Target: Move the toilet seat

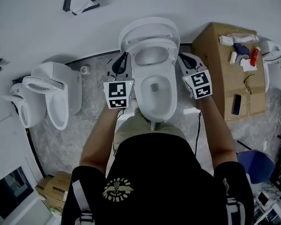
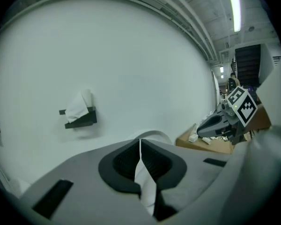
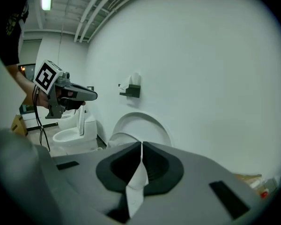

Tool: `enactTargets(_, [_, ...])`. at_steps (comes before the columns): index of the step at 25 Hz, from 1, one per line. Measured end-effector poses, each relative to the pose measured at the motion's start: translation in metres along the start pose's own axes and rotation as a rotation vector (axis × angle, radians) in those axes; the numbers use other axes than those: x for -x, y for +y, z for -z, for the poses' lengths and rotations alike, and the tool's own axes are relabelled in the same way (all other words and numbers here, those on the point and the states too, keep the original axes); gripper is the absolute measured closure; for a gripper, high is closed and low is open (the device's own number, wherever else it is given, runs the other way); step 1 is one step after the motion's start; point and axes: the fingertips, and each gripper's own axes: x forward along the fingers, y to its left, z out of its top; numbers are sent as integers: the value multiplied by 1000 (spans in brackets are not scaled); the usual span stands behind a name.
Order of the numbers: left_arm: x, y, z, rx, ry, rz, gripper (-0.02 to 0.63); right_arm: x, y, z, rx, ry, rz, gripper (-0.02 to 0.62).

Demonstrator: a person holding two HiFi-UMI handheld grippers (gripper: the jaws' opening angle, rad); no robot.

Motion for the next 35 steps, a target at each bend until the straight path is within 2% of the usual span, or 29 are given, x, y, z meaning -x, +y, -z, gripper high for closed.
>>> enactTargets(7, [82, -20, -36, -7, -89, -69, 583, 68, 21, -36, 19, -121, 0, 565])
enactTargets(12, [132, -51, -57, 21, -158, -73, 583, 119, 37, -44, -9, -172, -41, 566])
enactTargets(17, [161, -85, -48, 3, -135, -54, 583, 166, 50, -30, 9, -181, -41, 566])
enactTargets(21, [172, -103, -39, -21, -81, -35, 583, 200, 59, -12, 90, -137, -98, 566])
enactTargets(25, [179, -114, -47, -76, -89, -4, 583, 224, 76, -2, 249, -74, -182, 566])
enactTargets(27, [179, -115, -47, -76, -88, -10, 583, 223, 81, -5, 278, -71, -192, 566])
enactTargets(35, [173, -106, -47, -103, -79, -24, 583, 197, 88, -39, 65, -201, -65, 566])
